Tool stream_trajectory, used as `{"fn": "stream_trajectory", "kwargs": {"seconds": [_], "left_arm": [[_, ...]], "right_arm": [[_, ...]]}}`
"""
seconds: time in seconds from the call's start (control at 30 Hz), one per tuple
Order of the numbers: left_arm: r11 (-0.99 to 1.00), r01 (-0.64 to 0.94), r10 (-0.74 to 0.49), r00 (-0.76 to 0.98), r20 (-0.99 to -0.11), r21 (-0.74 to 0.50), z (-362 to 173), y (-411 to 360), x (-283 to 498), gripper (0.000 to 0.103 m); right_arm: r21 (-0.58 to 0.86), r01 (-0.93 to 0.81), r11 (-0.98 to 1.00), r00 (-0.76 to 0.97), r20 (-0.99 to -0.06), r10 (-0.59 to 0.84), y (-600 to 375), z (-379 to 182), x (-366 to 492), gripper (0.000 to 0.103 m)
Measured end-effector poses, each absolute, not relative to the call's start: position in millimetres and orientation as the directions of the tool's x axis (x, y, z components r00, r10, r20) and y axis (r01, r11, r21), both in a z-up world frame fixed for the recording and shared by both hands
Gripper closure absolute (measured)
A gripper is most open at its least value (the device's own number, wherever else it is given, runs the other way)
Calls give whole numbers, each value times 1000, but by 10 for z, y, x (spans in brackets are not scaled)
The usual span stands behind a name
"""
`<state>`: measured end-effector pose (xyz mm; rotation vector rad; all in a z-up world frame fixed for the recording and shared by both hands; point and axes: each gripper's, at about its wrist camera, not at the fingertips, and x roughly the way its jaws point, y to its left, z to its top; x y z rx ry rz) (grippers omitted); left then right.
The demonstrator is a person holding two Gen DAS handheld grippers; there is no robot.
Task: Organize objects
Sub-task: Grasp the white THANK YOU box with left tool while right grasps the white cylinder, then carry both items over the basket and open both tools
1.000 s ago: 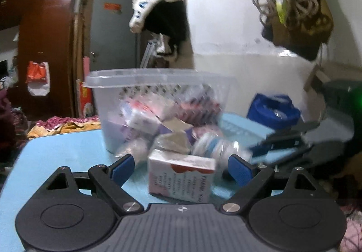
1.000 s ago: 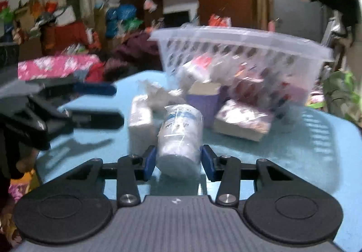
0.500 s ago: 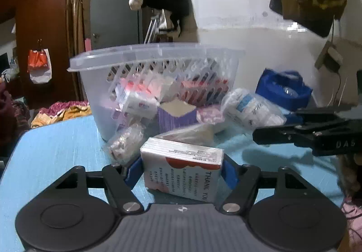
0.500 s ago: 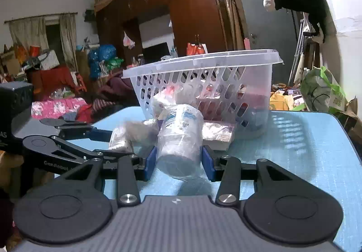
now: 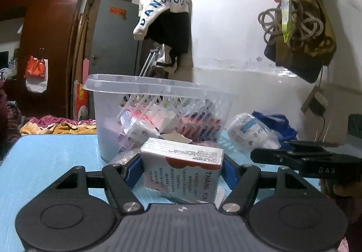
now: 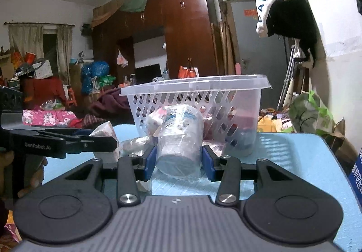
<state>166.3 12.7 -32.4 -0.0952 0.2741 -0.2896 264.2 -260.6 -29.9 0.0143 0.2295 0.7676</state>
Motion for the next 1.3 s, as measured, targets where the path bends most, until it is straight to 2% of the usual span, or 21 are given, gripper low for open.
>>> {"fn": "stream_trajectory", "kwargs": {"seconds": [0.17,0.27,0.37,0.47,0.6,0.63,0.67,0.73,0.77,0.8,0.87,0.93,1.0,1.07,1.17,1.3], "left_arm": [[953,268,-289,945,-156,-144,-224,171,1516,29],[951,268,-281,957,-68,-157,138,210,1540,29],[962,233,-239,971,-25,-144,672,230,1830,29],[970,205,-215,974,-68,-128,1018,233,2269,29],[979,160,-179,971,-158,-126,1084,223,2700,28],[983,145,-163,969,-184,-111,1055,200,2801,24],[986,134,-151,967,-204,-96,1026,185,2883,11],[991,93,-115,957,-266,-94,952,204,3033,3],[991,67,-100,946,-308,-117,916,246,3091,4],[987,46,-96,934,-343,-151,893,294,3088,5],[980,60,-118,941,-318,-188,875,354,2868,6],[979,111,-150,960,-236,-171,802,351,2470,5],[977,167,-193,960,-201,-135,638,257,2117,3],[969,226,-246,934,-261,-102,386,123,1930,3],[957,274,-290,857,-426,-100,40,-121,1952,4],[960,267,-275,819,-503,-90,-185,-365,2056,6]], "right_arm": [[90,-673,734,727,-103,679,-2690,-260,2533,56],[142,-702,698,699,-48,713,-2758,69,2574,56],[-13,-680,733,733,-55,678,-2496,595,2720,56],[-70,-680,730,733,-106,672,-2199,937,3038,56],[-88,-666,741,743,-164,649,-1931,1082,3381,56],[-94,-663,743,745,-180,642,-1873,1066,3443,55],[-110,-660,743,747,-200,634,-1818,1032,3487,54],[-135,-654,744,749,-259,610,-1732,951,3579,44],[-146,-640,754,760,-262,594,-1741,905,3569,24],[-155,-623,767,775,-253,579,-1802,857,3517,9],[-146,-607,781,792,-195,579,-1968,820,3333,1],[-101,-608,788,792,-156,591,-2178,765,3116,0],[-46,-613,789,787,-129,604,-2391,638,2933,0],[4,-607,795,786,-140,602,-2539,444,2856,0],[54,-594,803,757,-300,580,-2525,161,3017,0],[46,-525,850,747,-455,485,-2364,-68,3225,0]]}}
